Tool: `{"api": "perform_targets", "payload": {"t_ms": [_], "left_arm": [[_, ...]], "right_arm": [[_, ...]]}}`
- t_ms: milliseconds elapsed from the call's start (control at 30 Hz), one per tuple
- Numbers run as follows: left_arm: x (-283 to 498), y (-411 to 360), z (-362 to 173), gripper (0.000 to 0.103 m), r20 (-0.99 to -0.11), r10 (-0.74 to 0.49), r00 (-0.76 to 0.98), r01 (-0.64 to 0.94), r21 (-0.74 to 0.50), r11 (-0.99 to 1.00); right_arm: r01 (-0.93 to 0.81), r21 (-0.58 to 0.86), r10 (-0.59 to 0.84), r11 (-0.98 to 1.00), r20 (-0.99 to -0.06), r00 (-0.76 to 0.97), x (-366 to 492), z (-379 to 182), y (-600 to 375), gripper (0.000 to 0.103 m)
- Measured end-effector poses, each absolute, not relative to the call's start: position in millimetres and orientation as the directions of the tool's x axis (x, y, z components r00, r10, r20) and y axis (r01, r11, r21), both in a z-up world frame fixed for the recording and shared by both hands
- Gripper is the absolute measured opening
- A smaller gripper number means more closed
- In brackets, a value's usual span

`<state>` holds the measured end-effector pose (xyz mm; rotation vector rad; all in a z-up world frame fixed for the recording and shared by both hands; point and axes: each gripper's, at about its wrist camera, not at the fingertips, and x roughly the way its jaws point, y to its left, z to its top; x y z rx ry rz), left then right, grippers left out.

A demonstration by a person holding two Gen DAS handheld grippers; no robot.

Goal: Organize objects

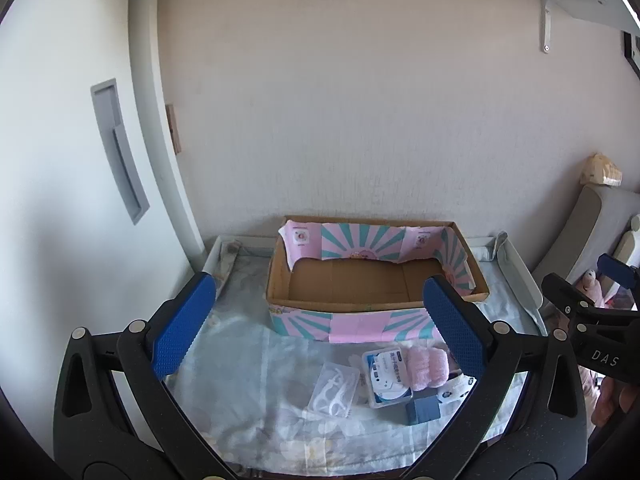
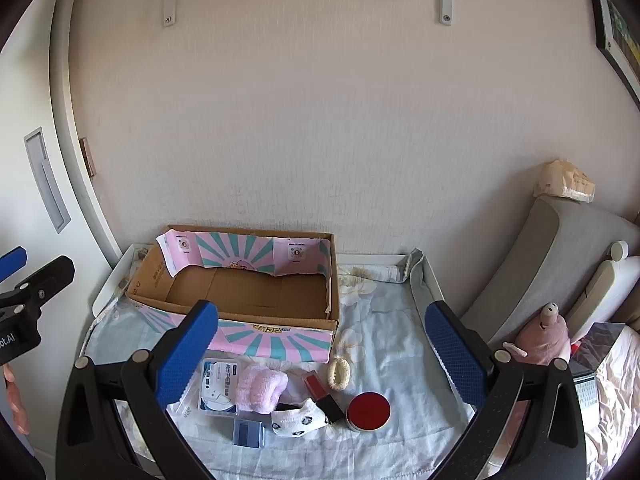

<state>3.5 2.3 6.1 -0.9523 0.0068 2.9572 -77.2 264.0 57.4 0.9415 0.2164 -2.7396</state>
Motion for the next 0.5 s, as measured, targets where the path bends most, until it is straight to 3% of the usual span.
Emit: {"api": "perform_targets", "payload": {"t_ms": [167,333,500], "left_arm": [[7.8,-0.6,10.1,0.103,-0.55,0.049,-0.834,-0.042,-0.024,-0.999],[3.6,-3.9,12.2,0.103,-0.572,0.068,-0.817,-0.043,-0.057,-0.997],[0.7,-0.8,11.6,0.103,-0.591,0.033,-0.806,-0.04,-0.002,-0.999]], "right_arm": [[0.273,-0.082,-0.165,-0.959,-0.621,-0.767,-78.3,57.7,262.1,0.103],[0.278,-0.081,-0.169,-0.957,-0.621,-0.765,-78.7,57.0,261.8,0.103],[0.277,-0.079,-0.171,-0.958,-0.621,-0.765,-78.1,57.8,262.0,0.103]]}}
